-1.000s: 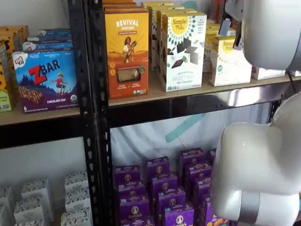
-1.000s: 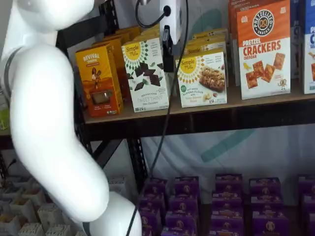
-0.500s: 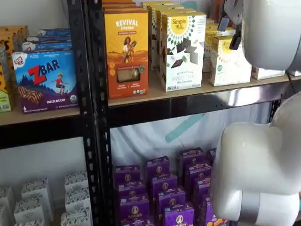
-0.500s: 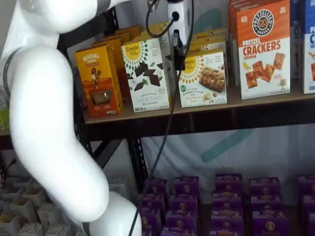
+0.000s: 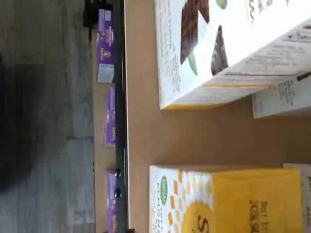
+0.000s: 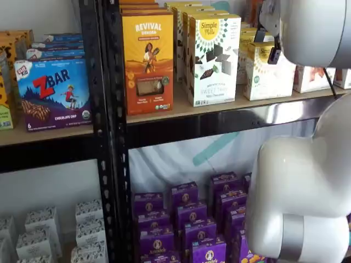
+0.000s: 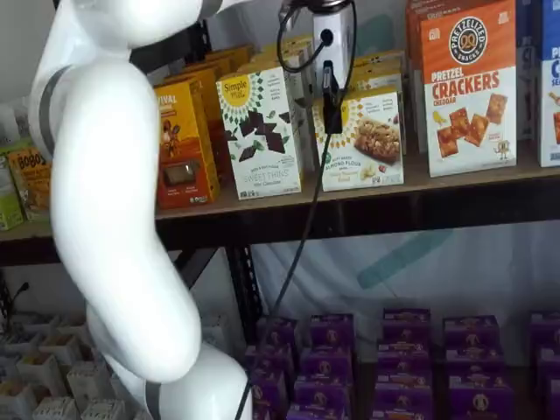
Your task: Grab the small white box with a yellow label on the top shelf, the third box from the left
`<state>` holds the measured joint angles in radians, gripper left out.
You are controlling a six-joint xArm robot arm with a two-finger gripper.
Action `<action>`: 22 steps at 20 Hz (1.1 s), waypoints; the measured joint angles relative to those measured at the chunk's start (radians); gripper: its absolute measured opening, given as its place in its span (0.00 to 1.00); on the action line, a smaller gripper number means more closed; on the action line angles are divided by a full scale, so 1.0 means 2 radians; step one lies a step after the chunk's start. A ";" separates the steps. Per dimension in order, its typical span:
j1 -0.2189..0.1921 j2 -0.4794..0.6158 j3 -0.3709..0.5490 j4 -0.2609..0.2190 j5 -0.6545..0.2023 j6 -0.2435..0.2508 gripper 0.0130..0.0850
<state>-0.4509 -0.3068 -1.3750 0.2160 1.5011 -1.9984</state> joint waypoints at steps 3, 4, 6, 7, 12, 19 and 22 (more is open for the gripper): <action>0.011 0.019 -0.021 -0.027 0.026 0.009 1.00; 0.014 0.024 -0.027 -0.034 0.033 0.012 1.00; 0.018 0.027 -0.029 -0.043 0.036 0.015 1.00; 0.020 0.027 -0.026 -0.044 0.033 0.017 1.00; 0.023 0.027 -0.019 -0.046 0.025 0.019 1.00; 0.021 0.030 -0.022 -0.048 0.024 0.016 0.89; 0.020 0.030 -0.022 -0.047 0.025 0.016 0.78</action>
<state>-0.4109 -0.2461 -1.4197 0.1210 1.5505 -1.9666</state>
